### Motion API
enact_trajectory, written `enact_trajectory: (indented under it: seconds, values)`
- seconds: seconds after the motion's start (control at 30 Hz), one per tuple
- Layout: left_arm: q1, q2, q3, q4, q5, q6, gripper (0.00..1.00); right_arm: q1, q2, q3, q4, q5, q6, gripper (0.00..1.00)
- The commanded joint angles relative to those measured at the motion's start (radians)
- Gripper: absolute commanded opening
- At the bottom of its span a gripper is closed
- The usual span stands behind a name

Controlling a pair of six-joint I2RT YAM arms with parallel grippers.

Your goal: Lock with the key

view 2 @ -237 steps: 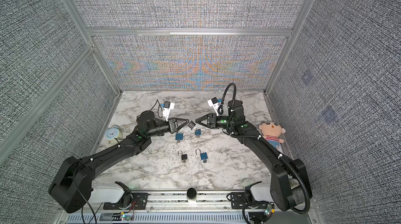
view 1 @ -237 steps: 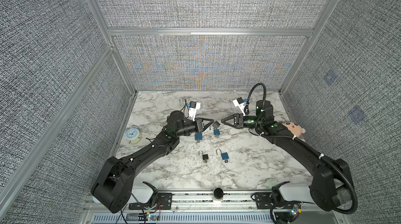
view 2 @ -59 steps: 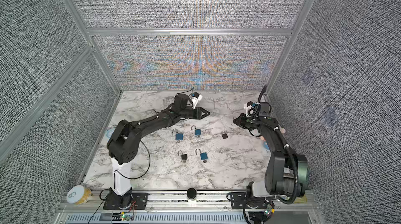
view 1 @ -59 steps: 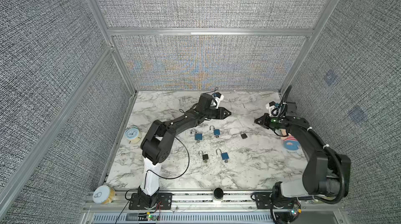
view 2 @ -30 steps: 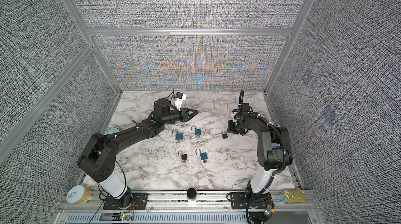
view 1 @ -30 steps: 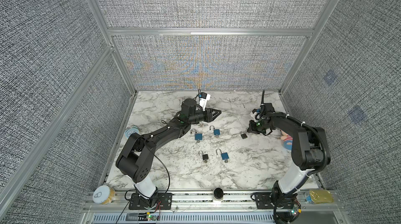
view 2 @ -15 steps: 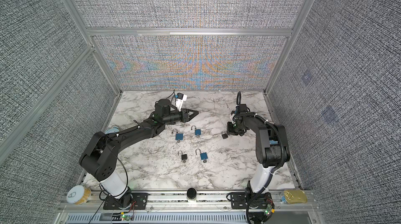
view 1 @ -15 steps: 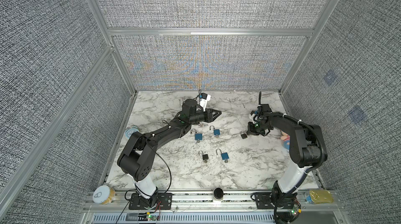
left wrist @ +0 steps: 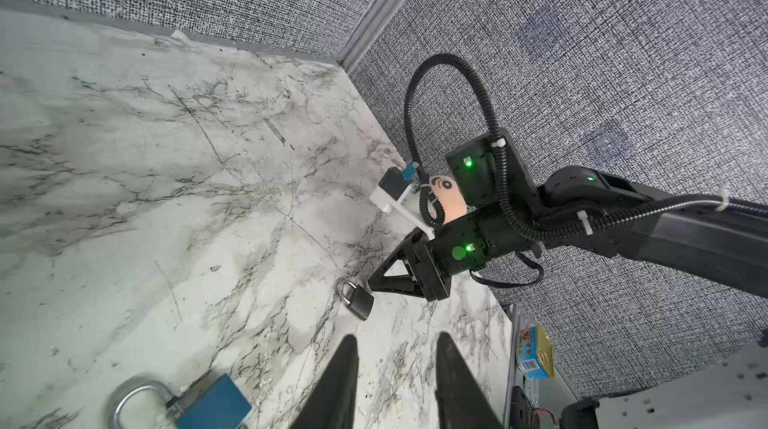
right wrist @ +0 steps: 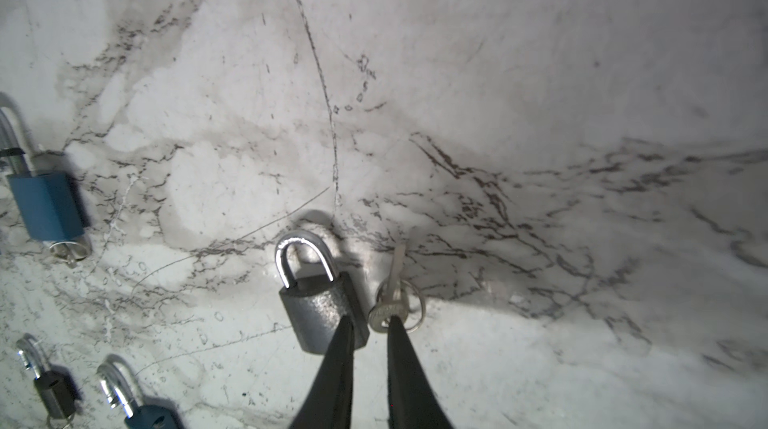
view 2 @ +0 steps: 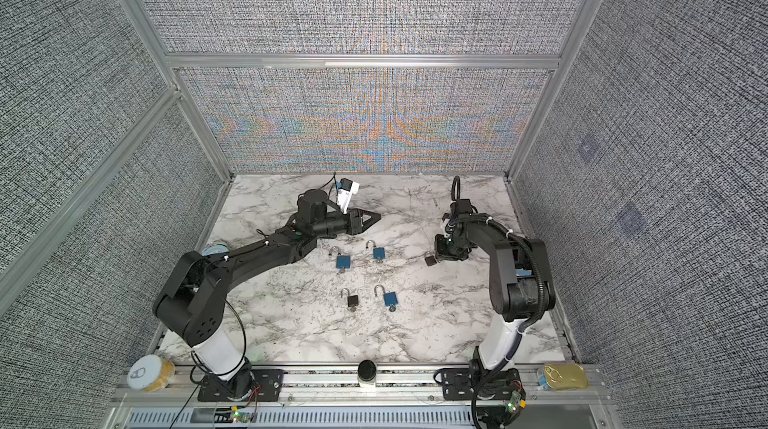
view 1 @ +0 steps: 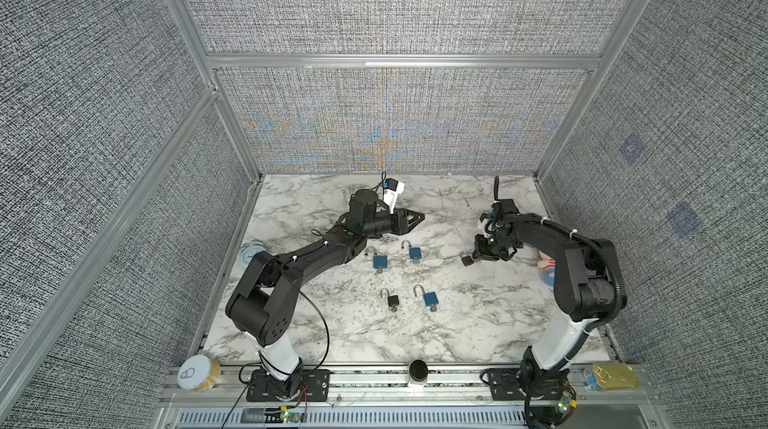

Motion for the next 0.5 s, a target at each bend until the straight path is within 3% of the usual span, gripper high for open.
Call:
enact_trajectory:
  seconds: [0.0, 0.23, 0.47]
  values:
    - [0.003, -0.013, 0.001, -0.011, -0.011, 0.016, 0.34, 0.005, -0.027, 0.014, -0.033, 0.014, 0.005, 0.19]
    - [0.018, -0.068, -0.032, -0.071, -0.094, 0.035, 0.34, 0.061, -0.138, 0.021, -0.063, 0.048, 0.031, 0.21]
    - [0.040, -0.151, -0.109, -0.102, -0.158, 0.025, 0.34, 0.207, -0.264, -0.017, -0.057, 0.135, 0.117, 0.21]
